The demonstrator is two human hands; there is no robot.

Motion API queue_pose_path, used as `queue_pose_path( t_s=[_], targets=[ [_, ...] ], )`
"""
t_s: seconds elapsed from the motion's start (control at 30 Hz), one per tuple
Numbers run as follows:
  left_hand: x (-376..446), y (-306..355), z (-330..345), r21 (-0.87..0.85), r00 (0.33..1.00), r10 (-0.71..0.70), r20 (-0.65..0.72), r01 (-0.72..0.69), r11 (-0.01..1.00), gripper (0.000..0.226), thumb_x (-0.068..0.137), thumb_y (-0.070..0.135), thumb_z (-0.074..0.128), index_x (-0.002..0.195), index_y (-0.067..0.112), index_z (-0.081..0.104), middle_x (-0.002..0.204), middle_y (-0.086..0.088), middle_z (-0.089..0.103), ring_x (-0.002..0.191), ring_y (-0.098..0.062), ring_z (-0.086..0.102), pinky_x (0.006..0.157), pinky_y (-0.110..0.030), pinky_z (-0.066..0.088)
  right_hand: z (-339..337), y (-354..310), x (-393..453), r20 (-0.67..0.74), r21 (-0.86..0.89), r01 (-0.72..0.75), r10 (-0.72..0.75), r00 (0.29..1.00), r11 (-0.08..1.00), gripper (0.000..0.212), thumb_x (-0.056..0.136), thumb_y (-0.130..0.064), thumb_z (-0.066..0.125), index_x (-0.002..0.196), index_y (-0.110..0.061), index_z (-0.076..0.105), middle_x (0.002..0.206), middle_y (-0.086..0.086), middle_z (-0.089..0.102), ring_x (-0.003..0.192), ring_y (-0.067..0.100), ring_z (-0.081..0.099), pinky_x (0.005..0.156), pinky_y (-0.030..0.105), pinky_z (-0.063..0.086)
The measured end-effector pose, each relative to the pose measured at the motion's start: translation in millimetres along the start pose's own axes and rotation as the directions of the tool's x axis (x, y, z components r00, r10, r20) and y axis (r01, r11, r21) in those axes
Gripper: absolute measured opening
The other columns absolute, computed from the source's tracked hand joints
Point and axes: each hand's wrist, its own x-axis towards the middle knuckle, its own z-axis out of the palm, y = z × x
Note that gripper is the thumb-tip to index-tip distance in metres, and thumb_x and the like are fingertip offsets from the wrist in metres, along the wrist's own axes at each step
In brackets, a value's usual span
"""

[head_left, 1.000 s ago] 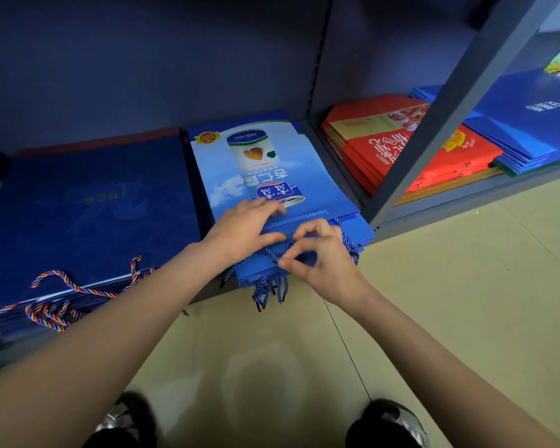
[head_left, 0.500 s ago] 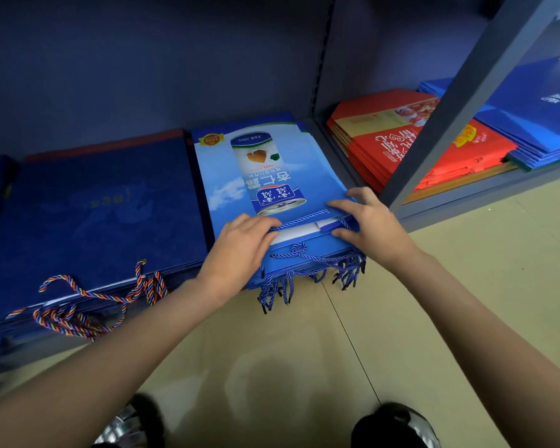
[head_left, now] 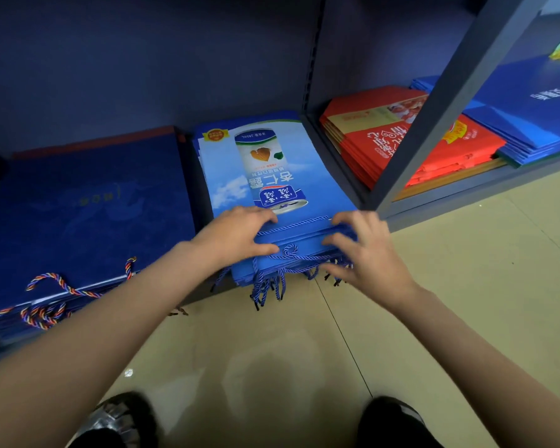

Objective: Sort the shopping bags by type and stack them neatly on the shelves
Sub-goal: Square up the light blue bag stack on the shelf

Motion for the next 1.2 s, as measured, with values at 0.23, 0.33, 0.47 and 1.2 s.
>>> queue_pose_path(
  t_s=[0.23, 0.33, 0.47, 1.2],
  targets=[
    [-1, 1, -17, 0.109, 0.975, 0.035, -0.218, -0.011, 0.994, 0.036, 0.1, 0.03, 0.036, 0.132, 0.016, 0.044, 0.108, -0.012, 0.066, 0.097, -0.035, 0.059, 0.084, -0.037, 0.046, 20, -15, 11, 0.002, 0.067, 0.051, -0.051, 0.999, 0.996, 0.014, 0.067, -0.017, 0.079, 0.073, -0.011, 0.068, 0.101, 0.01, 0.057, 0.094, 0.022, 0.039, 0.072, 0.036, 0.042],
    [-1, 0, -29, -0.015, 0.949, 0.028, -0.315, -0.034, 0.999, 0.035, 0.1, 0.028, 0.037, 0.13, 0.015, 0.048, 0.104, -0.011, 0.067, 0.089, -0.031, 0.059, 0.08, -0.033, 0.041, -6, -8, 21, -0.007, 0.403, -0.109, 0.122, 0.993, 0.909, 0.012, 0.075, -0.027, 0.07, 0.074, -0.015, 0.073, 0.09, 0.004, 0.053, 0.084, 0.01, 0.042, 0.08, 0.019, 0.041],
    [2, 5, -36, -0.144, 0.927, -0.017, -0.376, -0.041, 0.989, 0.035, 0.1, 0.027, 0.039, 0.13, 0.013, 0.049, 0.08, -0.004, 0.061, 0.073, -0.022, 0.053, 0.073, -0.03, 0.038, -29, -14, 57, 0.024, 0.6, -0.361, 0.434, 0.9, 0.714, 0.004, 0.079, -0.014, 0.073, 0.083, -0.012, 0.072, 0.058, -0.007, 0.048, 0.051, 0.0, 0.044, 0.058, 0.012, 0.037],
    [-13, 18, -32, -0.047, 0.892, 0.056, -0.449, -0.087, 0.995, 0.035, 0.099, 0.023, 0.04, 0.132, 0.01, 0.047, 0.09, -0.01, 0.065, 0.08, -0.03, 0.061, 0.073, -0.034, 0.042, 11, -3, 33, 0.464, 0.04, -0.233, 0.189, 0.866, 0.972, 0.052, 0.097, -0.039, 0.042, 0.142, -0.013, 0.039, 0.154, 0.0, 0.025, 0.143, 0.017, 0.015, 0.116, 0.037, 0.011]
  ],
)
